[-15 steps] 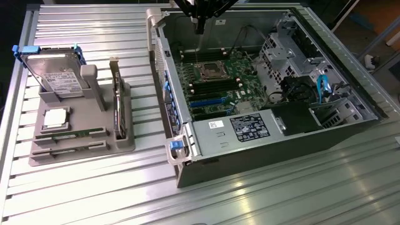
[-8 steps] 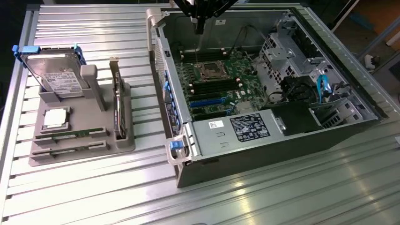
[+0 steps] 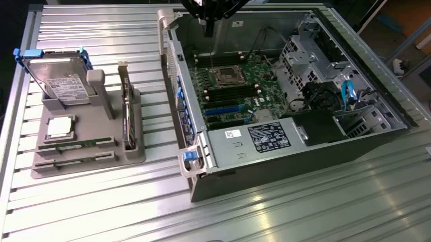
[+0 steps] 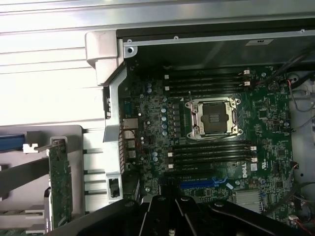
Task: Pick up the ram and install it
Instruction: 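Reach for the ram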
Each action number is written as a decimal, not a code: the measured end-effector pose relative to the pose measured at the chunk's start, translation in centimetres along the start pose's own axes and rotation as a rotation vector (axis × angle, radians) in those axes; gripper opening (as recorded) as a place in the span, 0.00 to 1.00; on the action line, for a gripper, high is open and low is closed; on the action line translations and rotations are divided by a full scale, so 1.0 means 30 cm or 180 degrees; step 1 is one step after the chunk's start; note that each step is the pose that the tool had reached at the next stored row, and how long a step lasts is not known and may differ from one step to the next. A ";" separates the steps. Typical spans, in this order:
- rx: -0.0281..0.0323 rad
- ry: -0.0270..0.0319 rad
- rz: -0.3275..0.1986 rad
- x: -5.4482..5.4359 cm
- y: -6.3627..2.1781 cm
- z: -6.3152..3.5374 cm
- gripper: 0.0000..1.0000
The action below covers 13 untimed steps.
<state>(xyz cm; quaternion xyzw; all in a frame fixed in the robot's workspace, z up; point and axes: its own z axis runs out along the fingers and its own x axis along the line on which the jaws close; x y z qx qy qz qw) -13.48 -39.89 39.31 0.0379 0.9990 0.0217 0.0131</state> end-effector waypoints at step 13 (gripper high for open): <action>0.0000 0.0000 0.0000 0.137 -0.010 -0.003 0.11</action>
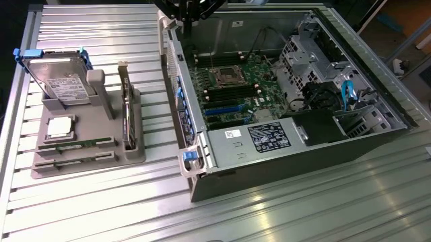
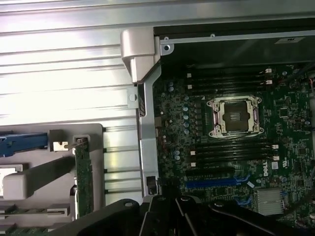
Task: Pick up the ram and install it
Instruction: 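Reach for the ram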
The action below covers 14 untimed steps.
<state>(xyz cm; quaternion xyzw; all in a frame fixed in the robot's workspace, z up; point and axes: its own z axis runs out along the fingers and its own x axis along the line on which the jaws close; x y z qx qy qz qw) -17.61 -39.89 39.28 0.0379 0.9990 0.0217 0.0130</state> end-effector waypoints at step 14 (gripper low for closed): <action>0.0000 0.0000 0.0000 0.128 -0.010 -0.002 0.11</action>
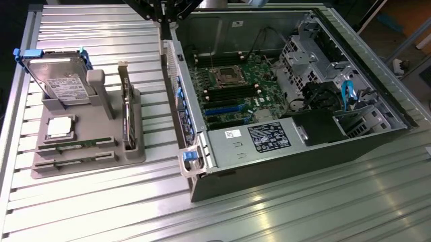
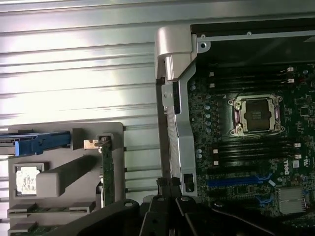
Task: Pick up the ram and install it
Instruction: 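Reach for the ram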
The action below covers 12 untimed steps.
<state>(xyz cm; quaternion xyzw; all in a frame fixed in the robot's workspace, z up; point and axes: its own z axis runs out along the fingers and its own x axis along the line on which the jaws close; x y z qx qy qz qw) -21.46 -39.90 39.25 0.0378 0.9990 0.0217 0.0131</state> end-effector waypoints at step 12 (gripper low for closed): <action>0.0000 0.0000 0.0000 0.135 -0.010 -0.002 0.11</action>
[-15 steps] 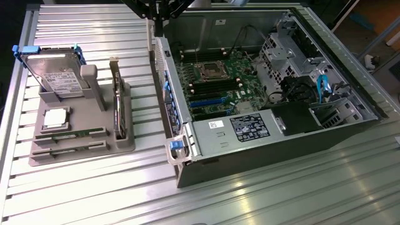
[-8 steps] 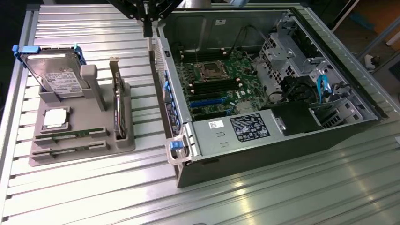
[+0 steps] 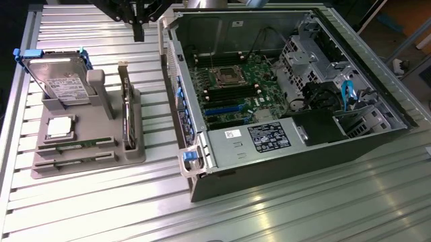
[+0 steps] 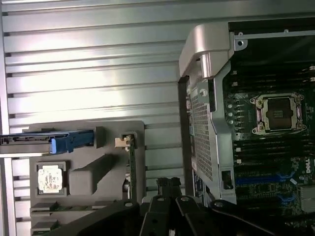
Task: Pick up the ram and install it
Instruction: 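Reach for the ram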
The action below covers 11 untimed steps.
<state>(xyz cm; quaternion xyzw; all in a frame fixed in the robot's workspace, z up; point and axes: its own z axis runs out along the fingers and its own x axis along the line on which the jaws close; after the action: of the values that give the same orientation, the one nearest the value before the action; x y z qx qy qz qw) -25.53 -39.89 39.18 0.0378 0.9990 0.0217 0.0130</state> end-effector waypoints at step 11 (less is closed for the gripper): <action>0.0010 0.0001 0.0000 0.143 -0.011 0.003 0.11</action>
<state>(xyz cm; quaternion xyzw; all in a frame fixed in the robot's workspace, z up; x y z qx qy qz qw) -29.82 -39.89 38.96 0.0379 0.9990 0.0201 0.0129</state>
